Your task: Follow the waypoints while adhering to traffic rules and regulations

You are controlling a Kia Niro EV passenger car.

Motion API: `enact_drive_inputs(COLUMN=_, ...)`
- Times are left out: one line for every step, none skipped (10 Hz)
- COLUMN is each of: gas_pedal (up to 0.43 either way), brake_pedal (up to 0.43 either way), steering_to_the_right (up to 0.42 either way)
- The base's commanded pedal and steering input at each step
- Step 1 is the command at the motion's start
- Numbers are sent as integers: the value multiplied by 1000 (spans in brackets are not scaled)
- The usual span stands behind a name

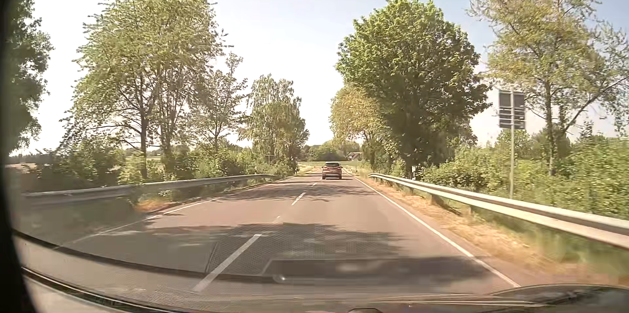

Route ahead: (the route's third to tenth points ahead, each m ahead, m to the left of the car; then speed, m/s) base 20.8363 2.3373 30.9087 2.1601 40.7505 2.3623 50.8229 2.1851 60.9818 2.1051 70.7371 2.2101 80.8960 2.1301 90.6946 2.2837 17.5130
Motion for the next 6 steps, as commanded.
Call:
enact_drive_inputs(gas_pedal=110, brake_pedal=0, steering_to_the_right=0)
enact_drive_inputs(gas_pedal=110, brake_pedal=0, steering_to_the_right=0)
enact_drive_inputs(gas_pedal=110, brake_pedal=0, steering_to_the_right=0)
enact_drive_inputs(gas_pedal=110, brake_pedal=0, steering_to_the_right=0)
enact_drive_inputs(gas_pedal=110, brake_pedal=0, steering_to_the_right=0)
enact_drive_inputs(gas_pedal=110, brake_pedal=0, steering_to_the_right=0)
